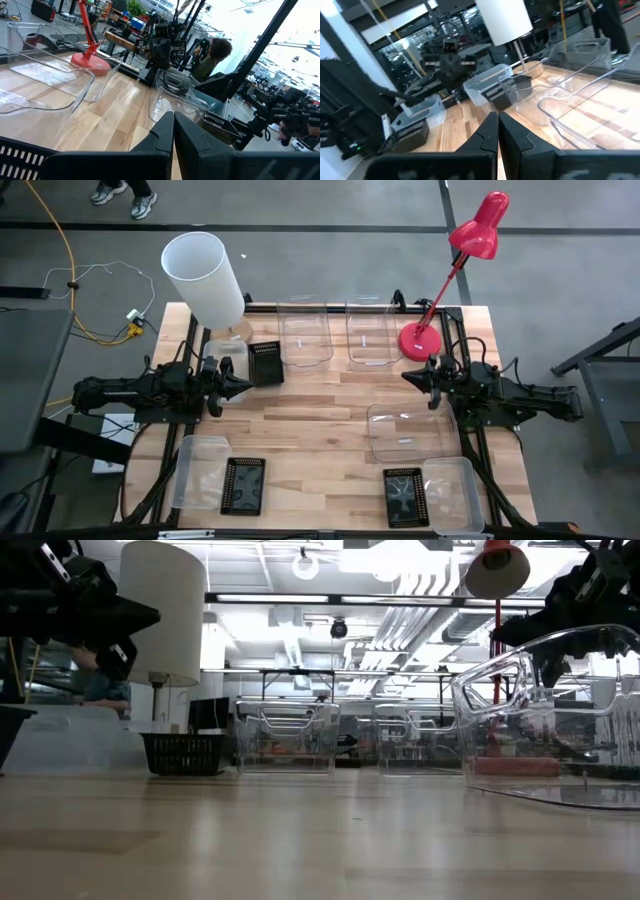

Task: Stack baskets by color
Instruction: Stack the bottom right black bin on the top black bin

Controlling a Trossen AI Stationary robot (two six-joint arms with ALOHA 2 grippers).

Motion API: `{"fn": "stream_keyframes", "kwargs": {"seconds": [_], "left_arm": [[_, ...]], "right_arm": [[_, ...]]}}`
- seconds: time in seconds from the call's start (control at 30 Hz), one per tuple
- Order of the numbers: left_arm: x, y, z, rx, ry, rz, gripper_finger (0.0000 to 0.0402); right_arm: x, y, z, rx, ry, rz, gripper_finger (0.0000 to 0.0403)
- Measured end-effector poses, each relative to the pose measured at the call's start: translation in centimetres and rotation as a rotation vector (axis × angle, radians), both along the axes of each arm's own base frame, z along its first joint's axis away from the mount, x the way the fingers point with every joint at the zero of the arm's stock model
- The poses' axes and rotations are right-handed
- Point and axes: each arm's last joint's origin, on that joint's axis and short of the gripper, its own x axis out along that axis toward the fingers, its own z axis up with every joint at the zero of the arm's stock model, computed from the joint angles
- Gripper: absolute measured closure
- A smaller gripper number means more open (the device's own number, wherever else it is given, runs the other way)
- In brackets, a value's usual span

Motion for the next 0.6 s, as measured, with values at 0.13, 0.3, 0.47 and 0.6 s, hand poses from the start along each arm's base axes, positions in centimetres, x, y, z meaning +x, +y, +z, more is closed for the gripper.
{"fn": "stream_keyframes", "kwargs": {"seconds": [0.13, 0.3, 0.47, 0.6], "left_arm": [[0.0, 0.0, 0.0, 0.0, 0.0, 0.0, 0.0401], [0.0, 0.0, 0.0, 0.0, 0.0, 0.0, 0.0401], [0.0, 0.0, 0.0, 0.0, 0.0, 0.0, 0.0401], [0.0, 0.0, 0.0, 0.0, 0.0, 0.0, 0.0401]], "right_arm": [[0.0, 0.0, 0.5, 0.196, -0.094, -0.004, 0.0402], [-0.3, -0.2, 1.9, 0.415, -0.296, -0.038, 0.0402], [-1.5, 0.3, 5.4, 0.341, -0.614, 0.122, 0.0402], [-2.7, 1.2, 10.3, 0.22, -0.717, 0.272, 0.0402]]}}
